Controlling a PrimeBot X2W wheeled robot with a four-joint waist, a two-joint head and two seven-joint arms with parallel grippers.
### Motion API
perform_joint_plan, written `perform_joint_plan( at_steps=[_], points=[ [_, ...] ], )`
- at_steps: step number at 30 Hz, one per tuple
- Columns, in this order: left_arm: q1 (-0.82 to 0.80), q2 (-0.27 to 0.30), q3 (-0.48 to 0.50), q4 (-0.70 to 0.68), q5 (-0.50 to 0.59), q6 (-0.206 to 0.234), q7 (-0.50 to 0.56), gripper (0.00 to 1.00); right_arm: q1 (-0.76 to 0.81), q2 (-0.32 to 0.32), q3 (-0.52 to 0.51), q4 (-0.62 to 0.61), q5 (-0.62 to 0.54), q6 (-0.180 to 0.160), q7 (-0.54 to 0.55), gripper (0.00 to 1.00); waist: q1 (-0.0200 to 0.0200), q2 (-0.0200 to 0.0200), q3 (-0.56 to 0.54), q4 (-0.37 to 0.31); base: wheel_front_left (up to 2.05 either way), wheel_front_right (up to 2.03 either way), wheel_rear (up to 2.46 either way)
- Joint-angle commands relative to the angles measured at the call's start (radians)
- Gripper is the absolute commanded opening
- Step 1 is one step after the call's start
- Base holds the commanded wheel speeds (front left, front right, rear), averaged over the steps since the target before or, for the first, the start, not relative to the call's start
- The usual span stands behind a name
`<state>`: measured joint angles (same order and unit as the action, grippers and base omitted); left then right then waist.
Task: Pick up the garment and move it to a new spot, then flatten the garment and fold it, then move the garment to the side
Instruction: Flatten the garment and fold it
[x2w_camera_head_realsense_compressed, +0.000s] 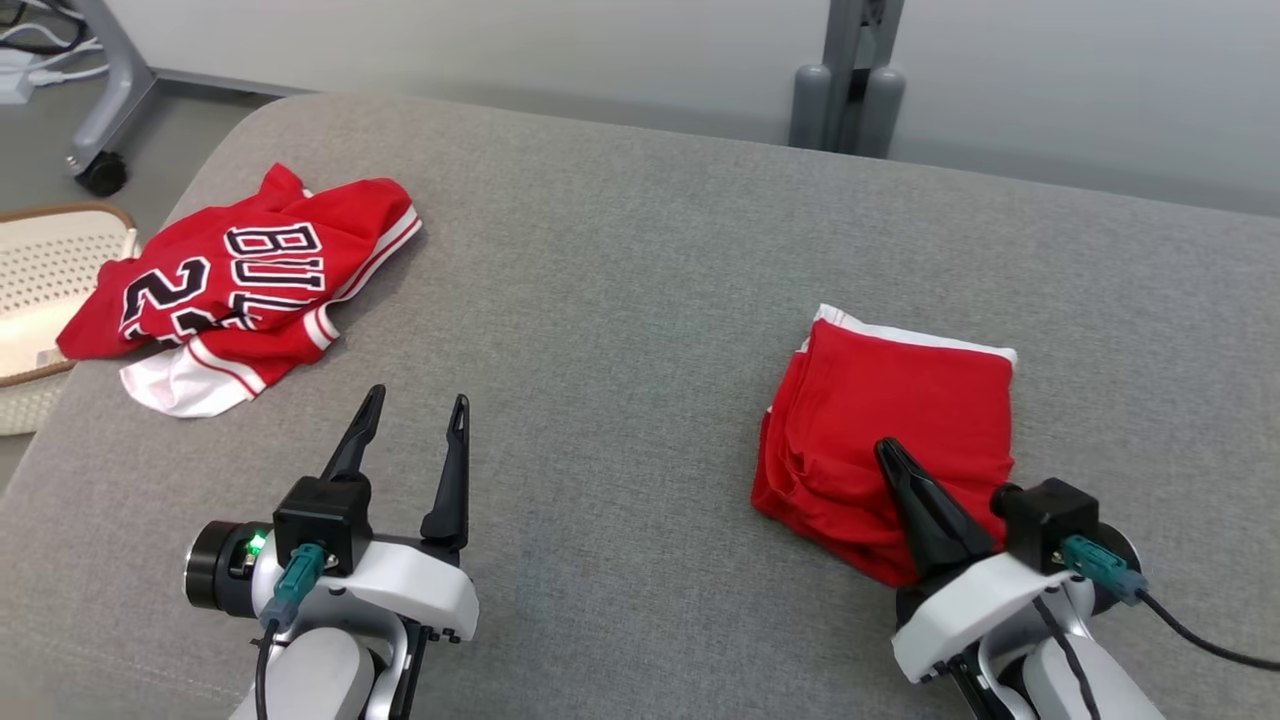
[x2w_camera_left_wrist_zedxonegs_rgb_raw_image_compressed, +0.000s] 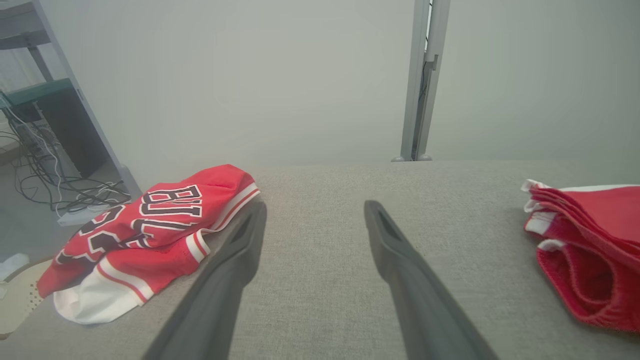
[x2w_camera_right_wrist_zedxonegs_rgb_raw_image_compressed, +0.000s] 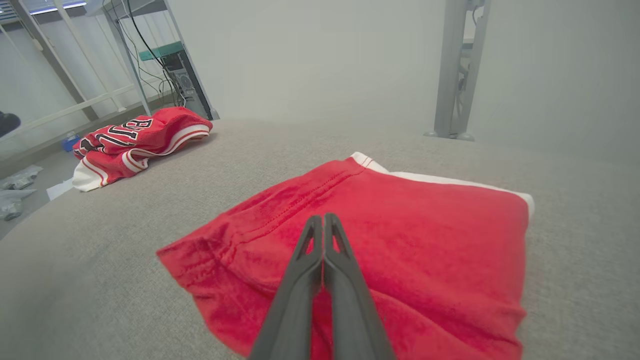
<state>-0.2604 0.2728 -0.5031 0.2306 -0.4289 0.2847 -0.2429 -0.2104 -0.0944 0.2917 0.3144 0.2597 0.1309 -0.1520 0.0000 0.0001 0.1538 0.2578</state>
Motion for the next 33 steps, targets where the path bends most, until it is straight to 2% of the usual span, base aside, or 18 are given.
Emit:
perform_joint_plan(
  at_steps=[1, 8, 17, 23, 28, 33],
  points=[
    [-0.019, 0.0, 0.001, 0.003, 0.0, -0.001, -0.005, 1.0, -0.025, -0.005, 0.009, 0.033, 0.016, 0.0, -0.021, 0.0, 0.0, -0.0001, 0.009, 0.013, 0.0, 0.0, 0.0],
    [-0.024, -0.011, -0.002, 0.02, -0.002, -0.007, -0.013, 1.0, -0.089, 0.011, 0.134, 0.204, 0.088, 0.0, -0.075, 0.0, 0.0, -0.0001, 0.014, 0.03, 0.0, 0.0, 0.0],
    [-0.032, -0.014, -0.001, 0.029, -0.003, -0.008, -0.015, 1.0, -0.111, 0.029, 0.296, 0.271, 0.186, 0.0, -0.109, 0.0, 0.0, -0.0001, 0.022, 0.005, 0.0, 0.0, 0.0],
    [-0.026, -0.006, 0.002, 0.031, -0.006, -0.003, -0.017, 1.0, -0.106, 0.025, 0.334, 0.205, 0.213, 0.0, -0.114, 0.0, 0.0, -0.0001, 0.017, -0.022, 0.0, 0.0, 0.0],
    [-0.028, 0.008, 0.01, 0.027, -0.011, 0.001, -0.01, 1.0, -0.086, -0.024, 0.344, 0.104, 0.188, 0.0, -0.11, 0.0, 0.0, -0.0001, 0.016, -0.065, 0.0, 0.0, 0.0],
    [-0.034, 0.021, 0.018, 0.017, -0.011, 0.008, -0.01, 1.0, -0.055, -0.071, 0.278, -0.013, 0.159, 0.0, -0.098, 0.0, 0.0, -0.0001, 0.009, -0.104, 0.0, 0.0, 0.0]
  ],
)
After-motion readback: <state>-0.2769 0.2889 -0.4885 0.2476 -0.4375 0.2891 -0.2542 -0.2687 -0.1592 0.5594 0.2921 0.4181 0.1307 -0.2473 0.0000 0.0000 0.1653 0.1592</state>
